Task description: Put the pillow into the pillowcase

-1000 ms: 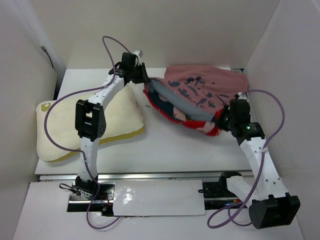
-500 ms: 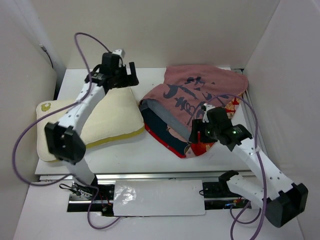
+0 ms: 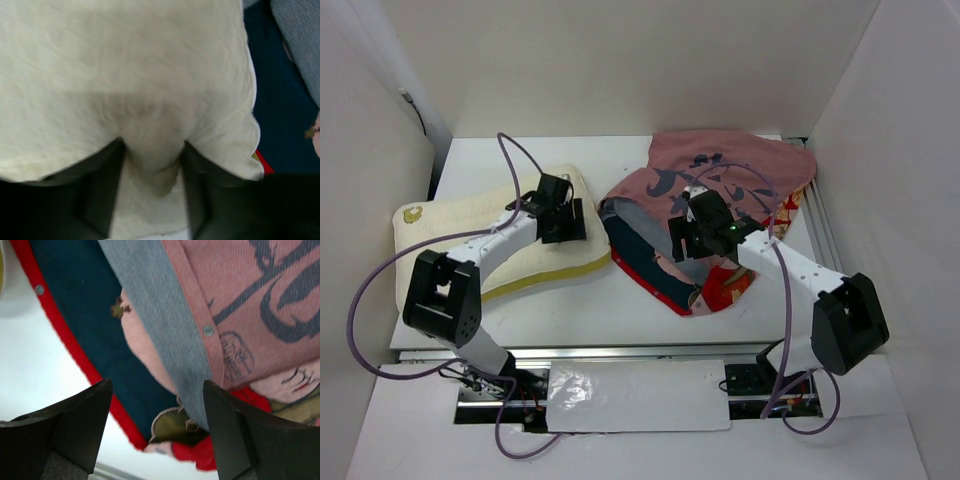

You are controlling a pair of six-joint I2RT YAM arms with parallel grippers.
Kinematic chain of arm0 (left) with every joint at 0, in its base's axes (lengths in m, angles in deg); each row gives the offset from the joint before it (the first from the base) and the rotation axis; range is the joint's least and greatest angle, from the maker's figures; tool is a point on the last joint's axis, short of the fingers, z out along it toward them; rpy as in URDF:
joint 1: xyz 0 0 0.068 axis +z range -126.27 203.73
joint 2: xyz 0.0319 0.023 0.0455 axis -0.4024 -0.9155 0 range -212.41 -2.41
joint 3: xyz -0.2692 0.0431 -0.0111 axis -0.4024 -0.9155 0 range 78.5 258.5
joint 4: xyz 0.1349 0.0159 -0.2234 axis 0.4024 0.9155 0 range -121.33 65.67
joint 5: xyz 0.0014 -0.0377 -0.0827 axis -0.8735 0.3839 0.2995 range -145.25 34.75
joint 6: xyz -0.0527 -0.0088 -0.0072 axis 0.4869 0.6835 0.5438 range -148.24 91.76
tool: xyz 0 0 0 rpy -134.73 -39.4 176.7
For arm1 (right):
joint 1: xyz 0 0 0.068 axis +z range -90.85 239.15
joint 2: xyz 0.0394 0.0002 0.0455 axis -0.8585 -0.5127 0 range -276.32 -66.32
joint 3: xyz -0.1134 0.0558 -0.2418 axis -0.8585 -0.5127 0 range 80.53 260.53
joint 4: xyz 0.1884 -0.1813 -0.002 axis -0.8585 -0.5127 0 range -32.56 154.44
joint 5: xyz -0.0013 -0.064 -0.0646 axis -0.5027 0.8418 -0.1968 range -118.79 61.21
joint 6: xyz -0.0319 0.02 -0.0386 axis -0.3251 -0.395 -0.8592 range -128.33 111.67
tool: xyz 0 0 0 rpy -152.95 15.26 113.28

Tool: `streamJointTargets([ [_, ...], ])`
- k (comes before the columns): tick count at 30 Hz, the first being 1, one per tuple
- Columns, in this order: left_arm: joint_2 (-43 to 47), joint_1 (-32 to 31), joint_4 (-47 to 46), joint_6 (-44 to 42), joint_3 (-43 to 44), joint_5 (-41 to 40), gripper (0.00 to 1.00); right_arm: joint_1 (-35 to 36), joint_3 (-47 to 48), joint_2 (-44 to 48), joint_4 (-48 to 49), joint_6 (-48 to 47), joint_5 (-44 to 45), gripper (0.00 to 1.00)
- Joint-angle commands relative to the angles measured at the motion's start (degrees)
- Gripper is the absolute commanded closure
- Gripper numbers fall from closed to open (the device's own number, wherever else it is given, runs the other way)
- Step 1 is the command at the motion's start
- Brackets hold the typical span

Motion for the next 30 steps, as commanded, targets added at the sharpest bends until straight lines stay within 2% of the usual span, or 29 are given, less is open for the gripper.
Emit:
streamJointTargets([
  [1,-4.33,-0.11,-6.76,1.95,0.28,2.75,0.50,0.32,4.12,-3.49,6.51,-4.17,1.71,0.19],
  [2,-5.12,-0.11,-7.37,1.96,-0.68,2.75,0.91,0.33,4.82,-4.90,6.52,-6.53,1.02,0.18],
  [3,-5.74,-0.11,-7.37,3.62,-2.60,2.06,1.00,0.33,5.79,-8.04,6.00,-7.68,0.23,0.18],
  [7,-1.37,-0.11,-10.44,4.16,-9.28,2.58,1.00,2.25,9.74,-15.01,4.85,-8.31,3.99,0.18],
  [11,15.14,-0.63,-11.68,4.16,-15.97,-0.23,1.00,2.96,12.99,-20.20,6.08,-9.45,9.09,0.18],
  [12,22.40,-0.63,-11.68,4.16,-17.11,-1.37,1.00,2.96,13.53,-21.95,6.08,-9.45,10.05,0.18],
  [16,35.81,-0.63,-8.00,3.46,-19.58,-3.40,1.00,2.35,13.53,-23.90,6.08,-9.45,10.42,0.18],
  [20,41.18,-0.63,-6.58,1.79,-20.11,1.42,1.00,1.03,14.06,-25.13,6.69,-9.98,7.78,0.19],
  [23,42.33,-1.77,-9.39,0.56,-21.25,7.93,1.00,-0.98,14.06,-26.18,6.70,-9.98,6.12,0.19],
  [26,43.46,-3.52,-10.01,0.56,-22.30,7.60,1.00,-3.01,13.54,-26.71,8.35,-10.68,0.08,0.20],
  [30,44.61,-3.53,-10.71,0.56,-23.62,9.33,1.00,-3.81,12.22,-26.71,8.89,-11.73,-5.92,0.28],
])
